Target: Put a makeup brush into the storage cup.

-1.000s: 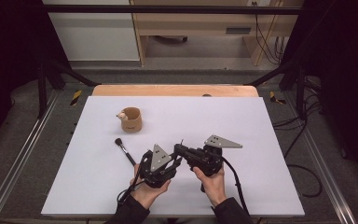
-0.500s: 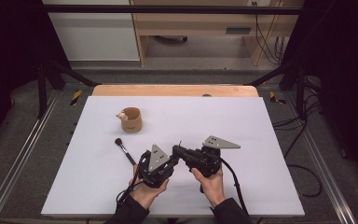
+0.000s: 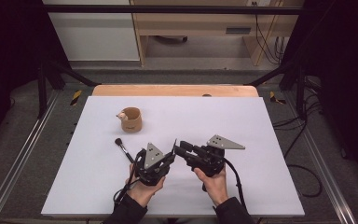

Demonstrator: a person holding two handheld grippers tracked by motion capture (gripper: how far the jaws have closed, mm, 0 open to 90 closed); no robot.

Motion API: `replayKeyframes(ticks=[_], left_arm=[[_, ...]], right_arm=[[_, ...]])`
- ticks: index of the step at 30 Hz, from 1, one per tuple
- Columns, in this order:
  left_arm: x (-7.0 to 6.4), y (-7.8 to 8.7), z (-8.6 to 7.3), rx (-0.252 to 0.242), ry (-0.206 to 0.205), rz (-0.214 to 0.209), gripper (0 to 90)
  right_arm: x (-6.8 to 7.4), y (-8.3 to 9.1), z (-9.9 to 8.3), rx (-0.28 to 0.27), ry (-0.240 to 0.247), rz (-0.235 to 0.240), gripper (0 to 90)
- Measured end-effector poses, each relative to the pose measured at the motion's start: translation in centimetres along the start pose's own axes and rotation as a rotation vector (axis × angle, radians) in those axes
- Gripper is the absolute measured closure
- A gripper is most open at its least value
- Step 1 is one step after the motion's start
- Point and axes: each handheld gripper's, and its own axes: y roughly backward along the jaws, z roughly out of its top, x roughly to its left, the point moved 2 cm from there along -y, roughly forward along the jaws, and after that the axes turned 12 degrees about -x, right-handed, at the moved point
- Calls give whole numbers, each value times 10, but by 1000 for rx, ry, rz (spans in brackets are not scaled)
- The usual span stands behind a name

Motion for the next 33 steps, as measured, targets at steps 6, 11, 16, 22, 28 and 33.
replayKeyframes(ticks=[6,11,16,22,28,33], left_arm=[[11,5,1,-9,9,19,844],[17,9,2,-16,19,28,844],[25,15,4,-18,25,42,844],[38,22,7,-32,39,64,844],[51,29,10,-44,59,89,844],[64,36,13,-64,77,108,843]], right_arm=[[-9,8,7,-14,38,-50,502],[-18,13,11,7,76,-89,424],[-24,19,15,17,108,-133,328],[-33,28,17,30,154,-186,221],[-41,35,15,71,169,-213,153],[-48,42,15,94,182,-224,124]])
